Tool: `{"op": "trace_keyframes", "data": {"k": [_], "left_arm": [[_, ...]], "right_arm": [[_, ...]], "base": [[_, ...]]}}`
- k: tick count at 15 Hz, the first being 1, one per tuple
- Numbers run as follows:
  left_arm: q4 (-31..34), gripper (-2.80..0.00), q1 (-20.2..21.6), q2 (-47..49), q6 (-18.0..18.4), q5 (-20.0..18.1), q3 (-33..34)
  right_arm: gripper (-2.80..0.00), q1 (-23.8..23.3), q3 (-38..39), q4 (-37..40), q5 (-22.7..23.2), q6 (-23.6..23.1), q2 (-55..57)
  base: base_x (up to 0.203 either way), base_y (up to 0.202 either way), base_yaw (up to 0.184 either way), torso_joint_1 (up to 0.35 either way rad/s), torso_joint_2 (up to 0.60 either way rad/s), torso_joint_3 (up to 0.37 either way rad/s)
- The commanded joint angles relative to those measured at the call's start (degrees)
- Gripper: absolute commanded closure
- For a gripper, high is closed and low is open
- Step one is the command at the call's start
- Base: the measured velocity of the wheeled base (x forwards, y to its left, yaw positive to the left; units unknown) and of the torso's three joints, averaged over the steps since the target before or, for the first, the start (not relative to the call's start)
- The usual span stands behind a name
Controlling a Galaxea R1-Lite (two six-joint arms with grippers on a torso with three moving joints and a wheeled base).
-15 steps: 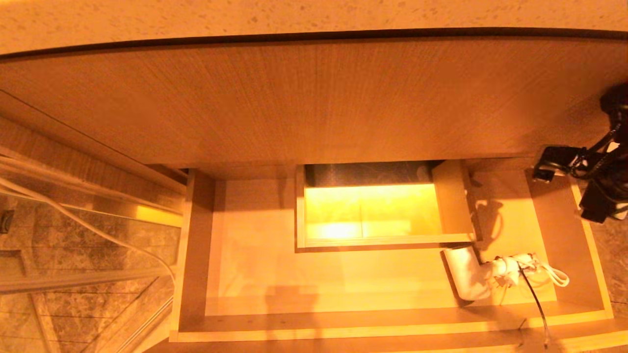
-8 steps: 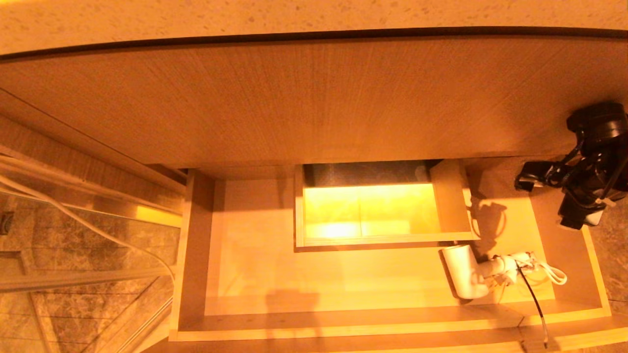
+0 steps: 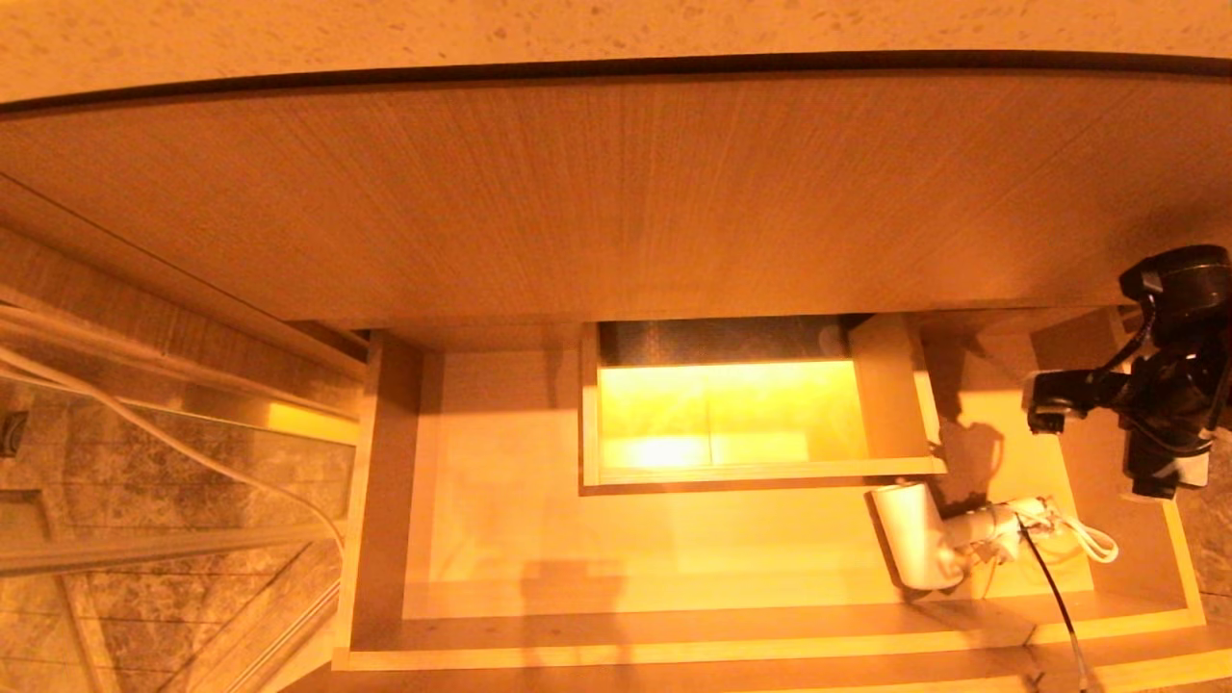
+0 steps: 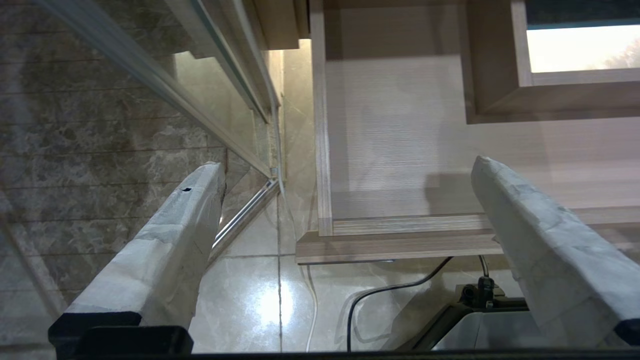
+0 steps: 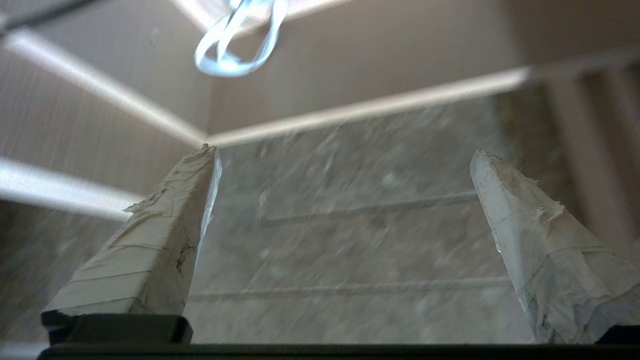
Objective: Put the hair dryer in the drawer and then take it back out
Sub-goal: Take the hairdryer out
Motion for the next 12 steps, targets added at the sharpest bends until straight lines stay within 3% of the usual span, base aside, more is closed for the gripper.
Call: {"op": "trace_keyframes", "data": {"k": [1, 5, 8, 10, 12], "left_arm": [[0.0, -2.8, 0.0, 0.0, 0.0, 0.0, 0.0], [0.0, -2.8, 0.0, 0.0, 0.0, 0.0, 0.0], [0.0, -2.8, 0.0, 0.0, 0.0, 0.0, 0.0], [0.0, -2.8, 0.0, 0.0, 0.0, 0.0, 0.0], [0.0, -2.8, 0.0, 0.0, 0.0, 0.0, 0.0]], "right_arm": [[-2.8, -0.5, 2.8, 0.3, -0.1, -0.5, -3.6], [-2.8, -0.9, 10.6, 0.3, -0.2, -0.1, -9.6], [-2.8, -0.9, 16.3, 2.3, -0.6, 2.7, -13.8], [-2.8, -0.9, 18.1, 10.1, -0.4, 11.4, -15.3], [-2.8, 0.3, 20.3, 14.4, 0.4, 24.5, -14.8]], "base": [[0.0, 0.0, 0.0, 0.0, 0.0, 0.0], [0.0, 0.0, 0.0, 0.0, 0.0, 0.0], [0.0, 0.0, 0.0, 0.0, 0.0, 0.0], [0.0, 0.0, 0.0, 0.0, 0.0, 0.0], [0.0, 0.0, 0.0, 0.0, 0.0, 0.0]]}}
